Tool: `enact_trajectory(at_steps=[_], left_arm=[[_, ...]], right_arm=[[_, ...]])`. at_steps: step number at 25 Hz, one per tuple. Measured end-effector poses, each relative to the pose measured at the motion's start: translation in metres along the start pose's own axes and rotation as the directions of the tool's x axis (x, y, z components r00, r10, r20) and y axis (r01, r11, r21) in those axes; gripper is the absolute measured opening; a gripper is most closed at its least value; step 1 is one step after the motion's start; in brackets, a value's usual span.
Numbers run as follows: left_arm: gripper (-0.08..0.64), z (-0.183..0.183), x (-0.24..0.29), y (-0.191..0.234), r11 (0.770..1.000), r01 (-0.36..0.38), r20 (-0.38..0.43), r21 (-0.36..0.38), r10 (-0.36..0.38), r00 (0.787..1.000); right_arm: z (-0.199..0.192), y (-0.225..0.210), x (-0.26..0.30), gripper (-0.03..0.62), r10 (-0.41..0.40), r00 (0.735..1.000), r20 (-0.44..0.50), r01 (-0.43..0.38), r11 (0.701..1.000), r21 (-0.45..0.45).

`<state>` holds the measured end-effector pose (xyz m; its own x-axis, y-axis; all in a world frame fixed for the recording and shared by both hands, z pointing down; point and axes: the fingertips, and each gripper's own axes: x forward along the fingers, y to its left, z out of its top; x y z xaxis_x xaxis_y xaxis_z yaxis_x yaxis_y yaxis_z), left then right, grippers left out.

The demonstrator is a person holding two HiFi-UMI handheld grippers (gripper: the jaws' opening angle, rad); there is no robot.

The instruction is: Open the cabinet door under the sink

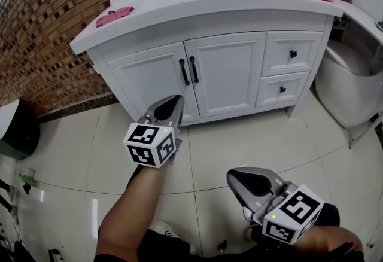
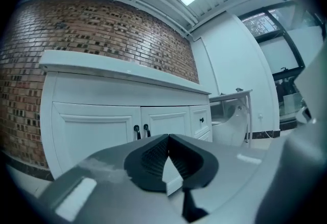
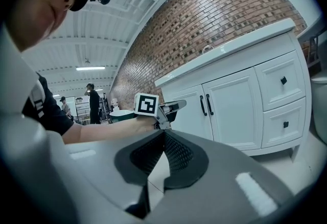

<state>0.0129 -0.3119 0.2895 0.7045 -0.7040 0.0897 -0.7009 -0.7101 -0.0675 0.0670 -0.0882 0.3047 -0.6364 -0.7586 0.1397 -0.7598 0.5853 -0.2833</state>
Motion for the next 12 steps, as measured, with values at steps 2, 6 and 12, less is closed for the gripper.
enact_trajectory(at_steps=[2, 6, 12], left_arm=[[0.011, -0.003, 0.014, 0.006, 1.0, -0.011, -0.008, 0.009, 0.011, 1.0], [0.024, -0.01, 0.037, 0.022, 1.0, -0.029, -0.013, 0.007, 0.029, 0.999], [0.05, -0.019, 0.073, 0.051, 0.997, -0.076, -0.014, 0.001, 0.076, 0.997]], right_arm=[[0.0, -0.005, -0.001, 0.008, -0.006, 1.0, -0.001, 0.006, 1.0, 0.008], [-0.001, -0.015, -0.003, 0.008, -0.023, 1.0, -0.004, 0.023, 0.999, 0.03], [0.005, -0.025, -0.001, 0.008, -0.026, 1.0, 0.01, 0.025, 0.999, 0.045]])
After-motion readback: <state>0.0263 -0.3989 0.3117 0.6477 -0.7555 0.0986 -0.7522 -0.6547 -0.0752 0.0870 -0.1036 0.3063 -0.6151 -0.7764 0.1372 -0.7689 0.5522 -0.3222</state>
